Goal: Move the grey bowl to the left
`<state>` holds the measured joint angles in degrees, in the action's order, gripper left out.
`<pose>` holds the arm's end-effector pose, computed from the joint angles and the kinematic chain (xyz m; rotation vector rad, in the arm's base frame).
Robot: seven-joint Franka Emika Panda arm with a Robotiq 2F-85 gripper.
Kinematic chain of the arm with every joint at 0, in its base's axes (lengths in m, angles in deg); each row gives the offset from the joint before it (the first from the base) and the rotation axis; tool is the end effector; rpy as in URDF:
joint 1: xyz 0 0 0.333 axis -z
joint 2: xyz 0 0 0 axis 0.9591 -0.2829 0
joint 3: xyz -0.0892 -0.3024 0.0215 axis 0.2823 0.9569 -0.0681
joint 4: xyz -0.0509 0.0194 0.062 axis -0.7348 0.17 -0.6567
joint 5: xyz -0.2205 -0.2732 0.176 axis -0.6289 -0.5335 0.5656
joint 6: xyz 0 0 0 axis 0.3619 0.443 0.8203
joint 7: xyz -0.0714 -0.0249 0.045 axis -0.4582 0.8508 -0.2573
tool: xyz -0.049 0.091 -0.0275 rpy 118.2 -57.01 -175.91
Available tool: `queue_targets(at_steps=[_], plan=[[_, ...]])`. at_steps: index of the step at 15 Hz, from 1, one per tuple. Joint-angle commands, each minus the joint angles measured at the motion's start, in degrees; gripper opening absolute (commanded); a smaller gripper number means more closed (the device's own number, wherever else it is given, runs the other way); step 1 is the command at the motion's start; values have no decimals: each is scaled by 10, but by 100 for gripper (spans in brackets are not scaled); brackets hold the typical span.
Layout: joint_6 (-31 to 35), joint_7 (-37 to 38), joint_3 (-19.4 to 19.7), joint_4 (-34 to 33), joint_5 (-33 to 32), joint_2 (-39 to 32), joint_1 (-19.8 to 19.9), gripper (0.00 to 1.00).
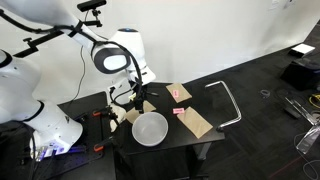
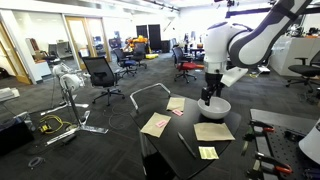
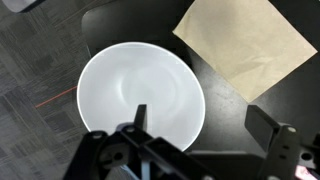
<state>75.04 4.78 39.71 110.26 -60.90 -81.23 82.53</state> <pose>0.4058 -0.0491 0.2591 2.8985 -0.6576 0.0069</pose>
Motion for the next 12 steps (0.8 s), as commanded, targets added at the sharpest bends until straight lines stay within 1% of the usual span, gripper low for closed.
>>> queue_targets(at_steps=[1,4,8,12], plan=[[2,19,8,-5,-18,-1,-7,100],[24,40,7,-15,-30,-16,-6,100],[39,102,6,-35,-89,-41,-7,100],[28,164,16,-62,-144,-81,-20,100]])
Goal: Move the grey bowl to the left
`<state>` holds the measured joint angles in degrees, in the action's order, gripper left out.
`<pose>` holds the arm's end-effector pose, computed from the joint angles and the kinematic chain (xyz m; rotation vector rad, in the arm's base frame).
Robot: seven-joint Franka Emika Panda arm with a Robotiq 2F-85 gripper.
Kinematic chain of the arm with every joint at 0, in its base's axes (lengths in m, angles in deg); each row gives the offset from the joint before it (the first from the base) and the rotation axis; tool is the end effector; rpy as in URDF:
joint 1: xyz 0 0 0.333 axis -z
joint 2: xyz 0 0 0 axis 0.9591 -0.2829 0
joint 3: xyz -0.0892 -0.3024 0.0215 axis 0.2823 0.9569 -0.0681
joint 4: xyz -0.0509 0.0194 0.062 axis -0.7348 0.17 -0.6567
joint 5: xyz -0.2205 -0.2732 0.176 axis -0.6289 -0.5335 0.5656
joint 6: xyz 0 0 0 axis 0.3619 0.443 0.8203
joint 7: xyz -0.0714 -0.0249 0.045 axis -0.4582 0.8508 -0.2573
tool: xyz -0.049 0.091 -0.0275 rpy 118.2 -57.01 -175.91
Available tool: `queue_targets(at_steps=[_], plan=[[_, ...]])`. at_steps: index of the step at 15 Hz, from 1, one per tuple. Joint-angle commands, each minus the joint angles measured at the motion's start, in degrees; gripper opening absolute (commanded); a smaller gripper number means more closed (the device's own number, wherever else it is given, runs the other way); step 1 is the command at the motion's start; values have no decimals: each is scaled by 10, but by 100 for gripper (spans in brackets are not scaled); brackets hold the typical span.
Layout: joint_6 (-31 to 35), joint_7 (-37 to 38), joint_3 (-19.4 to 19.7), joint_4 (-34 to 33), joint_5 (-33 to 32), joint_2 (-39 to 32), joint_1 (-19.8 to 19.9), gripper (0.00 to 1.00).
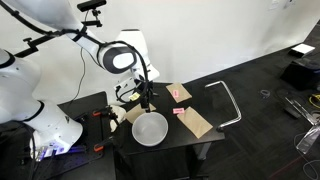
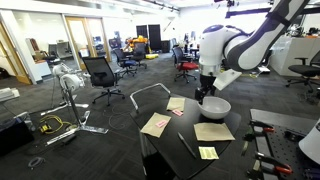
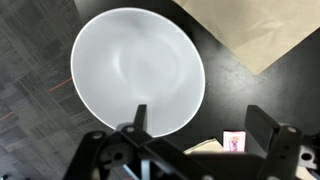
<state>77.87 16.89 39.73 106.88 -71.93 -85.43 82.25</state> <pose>0.4280 -0.0438 0.2524 2.8186 -0.6897 0.1220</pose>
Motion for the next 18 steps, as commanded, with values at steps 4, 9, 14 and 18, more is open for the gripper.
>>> queue_targets(at_steps=[4,9,14,18], plan=[[-11,55,35,-46,-40,-74,-43,100],[-12,54,63,-59,-37,-106,-74,100],[-9,53,85,-70,-35,-127,-97,56],[-7,49,96,-75,-31,-137,-108,27]])
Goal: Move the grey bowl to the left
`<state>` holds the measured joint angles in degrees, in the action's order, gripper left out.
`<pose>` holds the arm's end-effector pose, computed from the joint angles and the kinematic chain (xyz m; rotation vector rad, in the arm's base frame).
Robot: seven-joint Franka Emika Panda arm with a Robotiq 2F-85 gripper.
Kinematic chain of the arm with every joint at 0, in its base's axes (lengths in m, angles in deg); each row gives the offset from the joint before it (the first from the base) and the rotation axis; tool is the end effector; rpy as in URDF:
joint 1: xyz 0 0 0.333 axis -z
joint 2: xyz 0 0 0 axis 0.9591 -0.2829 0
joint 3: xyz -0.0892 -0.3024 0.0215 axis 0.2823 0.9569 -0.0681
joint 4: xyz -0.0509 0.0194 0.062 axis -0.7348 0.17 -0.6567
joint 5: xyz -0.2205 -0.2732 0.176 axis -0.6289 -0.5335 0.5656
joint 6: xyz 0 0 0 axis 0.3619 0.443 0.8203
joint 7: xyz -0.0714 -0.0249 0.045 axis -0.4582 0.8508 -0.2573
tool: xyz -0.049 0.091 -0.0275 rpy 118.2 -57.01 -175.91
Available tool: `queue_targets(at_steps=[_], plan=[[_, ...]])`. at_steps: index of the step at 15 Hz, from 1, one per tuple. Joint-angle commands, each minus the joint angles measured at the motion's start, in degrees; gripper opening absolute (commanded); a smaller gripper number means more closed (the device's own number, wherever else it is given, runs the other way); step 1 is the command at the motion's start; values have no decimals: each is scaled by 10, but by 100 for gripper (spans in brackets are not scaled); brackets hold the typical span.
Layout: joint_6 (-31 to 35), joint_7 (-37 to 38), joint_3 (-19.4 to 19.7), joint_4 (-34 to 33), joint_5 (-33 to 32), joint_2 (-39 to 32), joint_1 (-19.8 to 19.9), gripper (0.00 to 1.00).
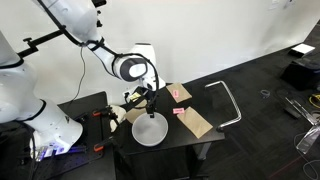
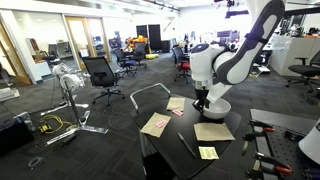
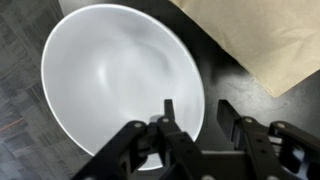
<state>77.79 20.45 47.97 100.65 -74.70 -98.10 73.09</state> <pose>0.4487 -0.0407 0.1906 2.7693 -0.6584 -0.0082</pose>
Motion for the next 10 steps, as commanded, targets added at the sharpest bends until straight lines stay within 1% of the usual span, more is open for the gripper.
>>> queue_targets(at_steps=[1,3,4,10], plan=[[-6,14,16,-14,-3,-13,-19,19],[-8,13,20,-15,-2,-19,-22,3],[-7,12,21,-16,-1,-22,-23,1],[-4,11,29,-13,2,-22,-32,1]])
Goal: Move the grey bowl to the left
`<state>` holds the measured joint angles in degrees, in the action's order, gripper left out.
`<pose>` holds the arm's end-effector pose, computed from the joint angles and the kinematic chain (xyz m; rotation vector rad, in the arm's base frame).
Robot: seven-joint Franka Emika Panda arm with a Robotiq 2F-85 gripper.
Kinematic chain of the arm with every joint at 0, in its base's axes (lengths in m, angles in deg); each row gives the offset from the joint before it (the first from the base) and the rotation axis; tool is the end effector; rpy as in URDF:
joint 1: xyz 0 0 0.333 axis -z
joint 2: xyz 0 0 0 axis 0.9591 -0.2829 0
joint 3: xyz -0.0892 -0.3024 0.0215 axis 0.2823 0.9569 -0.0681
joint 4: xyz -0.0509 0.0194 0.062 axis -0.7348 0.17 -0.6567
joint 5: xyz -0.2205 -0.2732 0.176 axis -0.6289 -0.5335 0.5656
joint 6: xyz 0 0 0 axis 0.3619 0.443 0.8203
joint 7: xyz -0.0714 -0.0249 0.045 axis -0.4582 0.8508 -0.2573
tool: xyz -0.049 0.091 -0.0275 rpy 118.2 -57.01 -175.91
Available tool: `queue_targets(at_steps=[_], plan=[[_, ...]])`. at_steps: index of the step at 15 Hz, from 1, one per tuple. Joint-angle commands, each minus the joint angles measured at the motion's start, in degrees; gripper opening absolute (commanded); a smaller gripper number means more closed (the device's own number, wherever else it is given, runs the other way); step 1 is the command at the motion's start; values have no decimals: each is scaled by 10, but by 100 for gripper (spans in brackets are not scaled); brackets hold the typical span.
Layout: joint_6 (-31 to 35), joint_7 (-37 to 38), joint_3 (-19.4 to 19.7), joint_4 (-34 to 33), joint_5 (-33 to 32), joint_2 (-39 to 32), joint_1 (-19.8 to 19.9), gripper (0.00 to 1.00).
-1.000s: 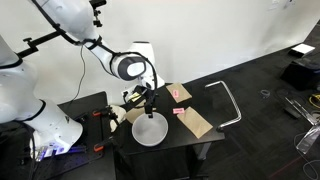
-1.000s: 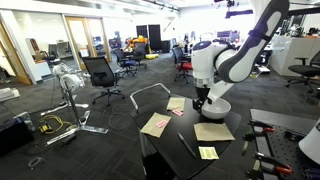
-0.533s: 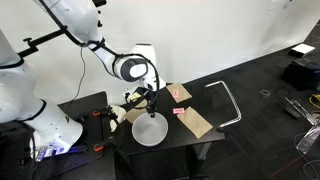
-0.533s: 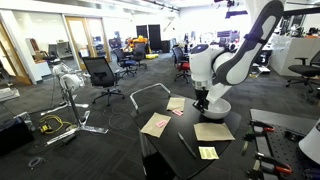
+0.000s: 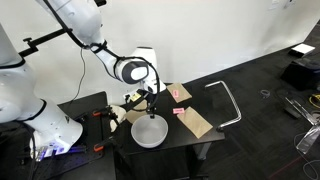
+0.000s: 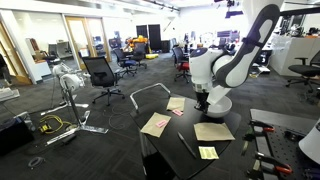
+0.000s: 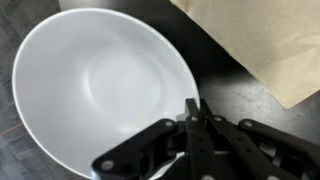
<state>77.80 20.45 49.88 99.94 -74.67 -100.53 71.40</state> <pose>0.4477 -0.0438 0.1757 2.7534 -0.6533 -0.0466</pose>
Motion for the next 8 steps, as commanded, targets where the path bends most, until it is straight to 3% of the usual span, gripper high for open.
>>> queue_targets(at_steps=[1,8], plan=[[-3,11,10,-6,1,5,-17,1],[13,-1,-1,-15,16,25,-28,1]])
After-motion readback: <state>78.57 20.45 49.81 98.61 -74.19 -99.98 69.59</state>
